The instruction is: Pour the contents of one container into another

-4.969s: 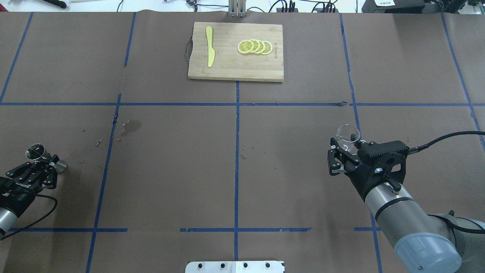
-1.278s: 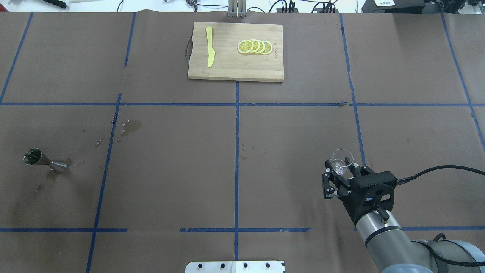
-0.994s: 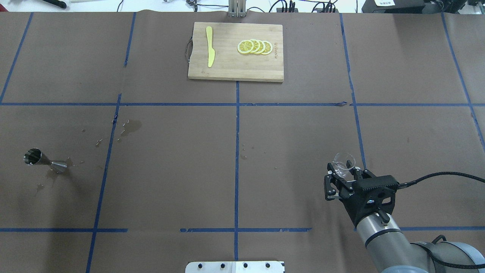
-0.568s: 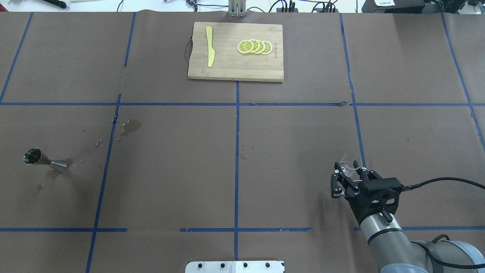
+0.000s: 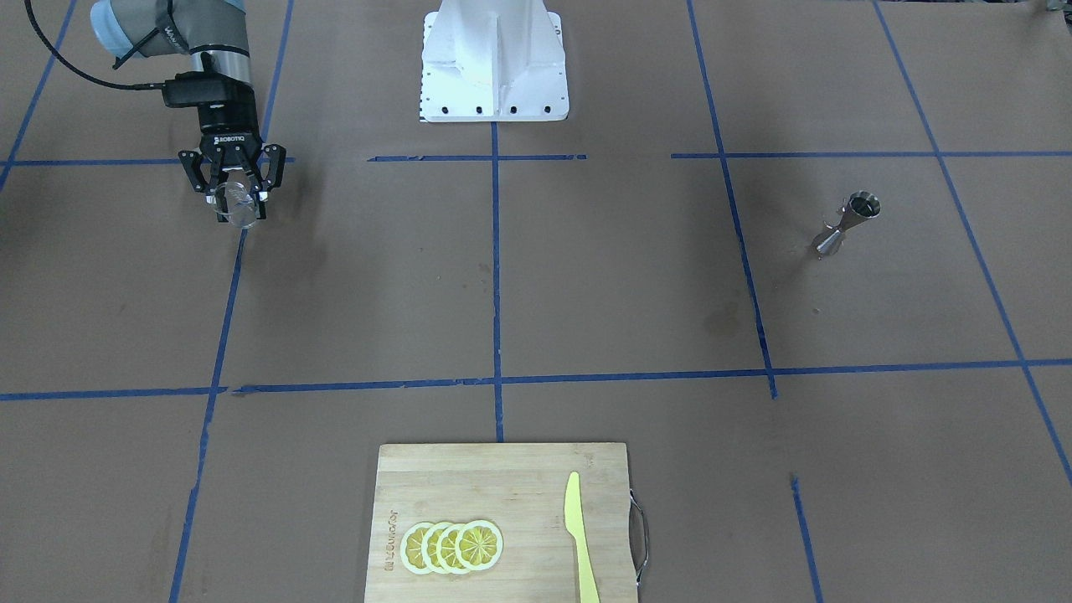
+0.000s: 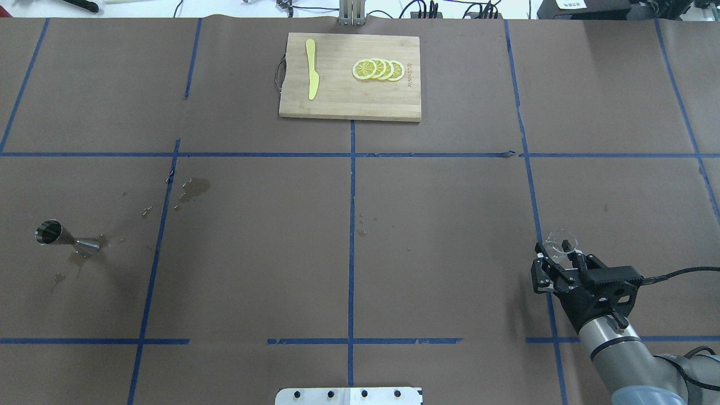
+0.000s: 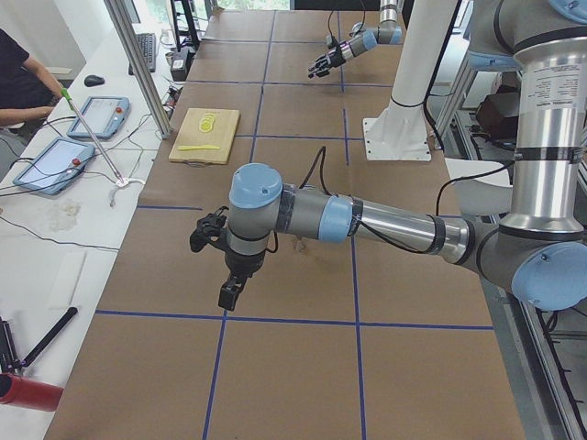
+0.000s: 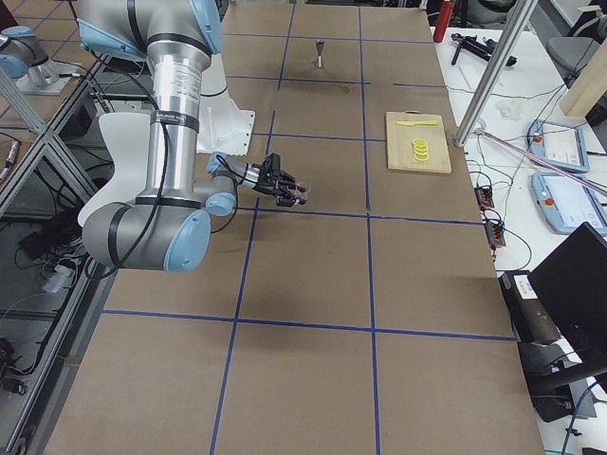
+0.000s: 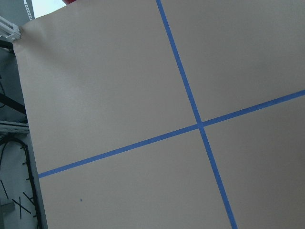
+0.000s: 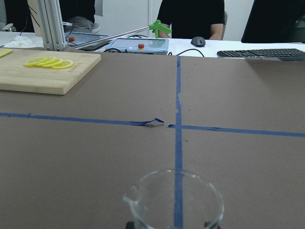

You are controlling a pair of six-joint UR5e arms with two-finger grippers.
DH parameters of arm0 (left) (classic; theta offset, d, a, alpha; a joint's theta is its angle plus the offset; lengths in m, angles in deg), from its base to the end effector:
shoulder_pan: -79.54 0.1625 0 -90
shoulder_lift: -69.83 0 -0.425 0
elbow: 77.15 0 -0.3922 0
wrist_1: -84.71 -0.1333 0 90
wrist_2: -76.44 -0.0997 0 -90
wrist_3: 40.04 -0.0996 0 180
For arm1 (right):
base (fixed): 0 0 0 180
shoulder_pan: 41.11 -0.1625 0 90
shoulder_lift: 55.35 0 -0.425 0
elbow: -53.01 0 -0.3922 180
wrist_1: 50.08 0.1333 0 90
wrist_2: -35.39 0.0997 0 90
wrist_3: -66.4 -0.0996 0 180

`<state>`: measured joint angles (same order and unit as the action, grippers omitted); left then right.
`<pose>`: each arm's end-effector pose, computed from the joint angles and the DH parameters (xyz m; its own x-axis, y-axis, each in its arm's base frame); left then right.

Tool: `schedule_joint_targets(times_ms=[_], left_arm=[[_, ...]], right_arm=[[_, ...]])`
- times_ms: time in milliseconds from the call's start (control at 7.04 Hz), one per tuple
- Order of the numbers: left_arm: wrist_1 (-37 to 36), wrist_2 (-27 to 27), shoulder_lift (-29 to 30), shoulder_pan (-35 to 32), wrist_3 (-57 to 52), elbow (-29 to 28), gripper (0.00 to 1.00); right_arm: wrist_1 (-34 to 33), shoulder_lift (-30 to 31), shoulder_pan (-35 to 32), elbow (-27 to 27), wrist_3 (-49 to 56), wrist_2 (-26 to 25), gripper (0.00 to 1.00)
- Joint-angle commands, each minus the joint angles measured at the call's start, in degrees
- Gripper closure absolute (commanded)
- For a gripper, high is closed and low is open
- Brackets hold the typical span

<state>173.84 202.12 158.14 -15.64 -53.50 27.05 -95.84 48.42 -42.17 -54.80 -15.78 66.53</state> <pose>-0.1186 -0.4756 0.5615 0.8177 0.2697 -0.5086 -0.1048 0.9384 0.3292 -0.3907 -0.2258 0.5075 0.7474 -0.0565 0.6620 -0.5517 0.5022 0.6659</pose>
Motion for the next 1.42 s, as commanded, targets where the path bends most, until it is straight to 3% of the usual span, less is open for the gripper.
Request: schedule_joint_targets(times_ms=[0,994,1278], left_arm=[[-0.28,1.23,-0.06,-0.01,0.19,-0.14,0.0],[-1.68,2.81,0.2,1.05,0.27,-0.23,0.0],[-1.69,2.82,0.2,1.05,0.27,-0.14,0.0]], right_arm=[[1.8,0.2,0.0,3.82,-3.23,-0.02,1.0],[2.34,-0.68,0.18,5.77,-3.34,-0.11,0.99],[2.34,-0.68,0.26,5.86,-3.34,-0.02,0.83]])
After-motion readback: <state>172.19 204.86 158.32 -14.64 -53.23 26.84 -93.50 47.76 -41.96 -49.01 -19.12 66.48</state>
